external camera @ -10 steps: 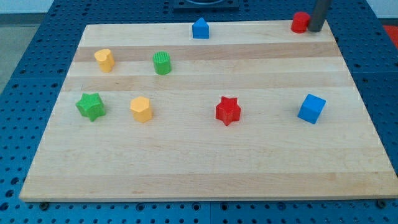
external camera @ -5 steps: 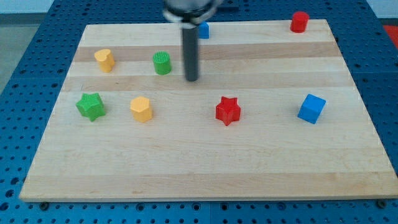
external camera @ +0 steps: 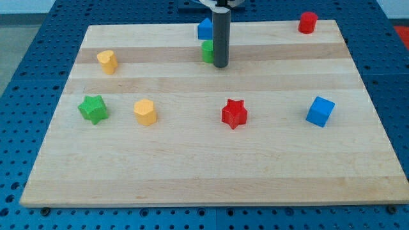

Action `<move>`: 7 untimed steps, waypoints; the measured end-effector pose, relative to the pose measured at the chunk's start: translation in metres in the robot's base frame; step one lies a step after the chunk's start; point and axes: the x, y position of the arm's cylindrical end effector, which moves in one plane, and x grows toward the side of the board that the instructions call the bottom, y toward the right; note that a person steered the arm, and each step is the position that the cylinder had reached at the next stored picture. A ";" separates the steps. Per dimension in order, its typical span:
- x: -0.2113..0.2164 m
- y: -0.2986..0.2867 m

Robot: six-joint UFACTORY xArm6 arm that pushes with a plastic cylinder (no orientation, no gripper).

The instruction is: Push the green circle into red circle towards left side

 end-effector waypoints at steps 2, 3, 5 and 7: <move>-0.013 -0.085; -0.047 -0.056; -0.049 0.057; -0.034 0.000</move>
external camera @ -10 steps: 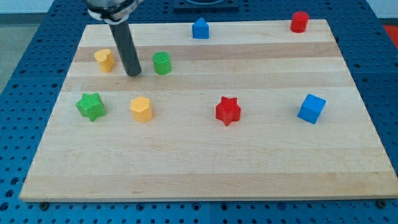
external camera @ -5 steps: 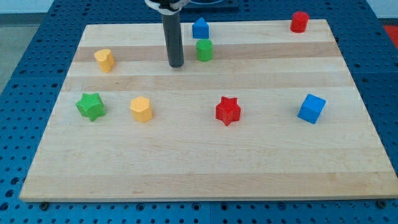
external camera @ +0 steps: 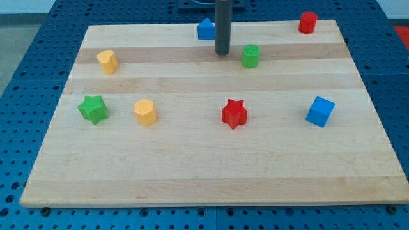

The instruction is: Push the green circle into red circle towards left side

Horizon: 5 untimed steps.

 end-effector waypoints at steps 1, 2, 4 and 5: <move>0.022 -0.001; 0.027 0.038; 0.030 0.101; 0.037 0.110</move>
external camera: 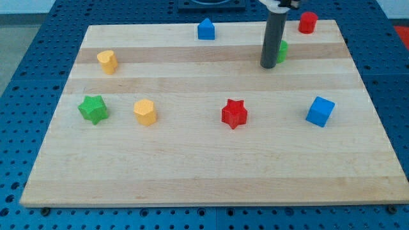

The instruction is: Push the green circle into red circle towards left side

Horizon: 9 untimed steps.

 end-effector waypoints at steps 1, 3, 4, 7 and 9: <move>-0.032 0.023; -0.101 0.039; -0.081 0.036; -0.143 -0.032; -0.142 0.018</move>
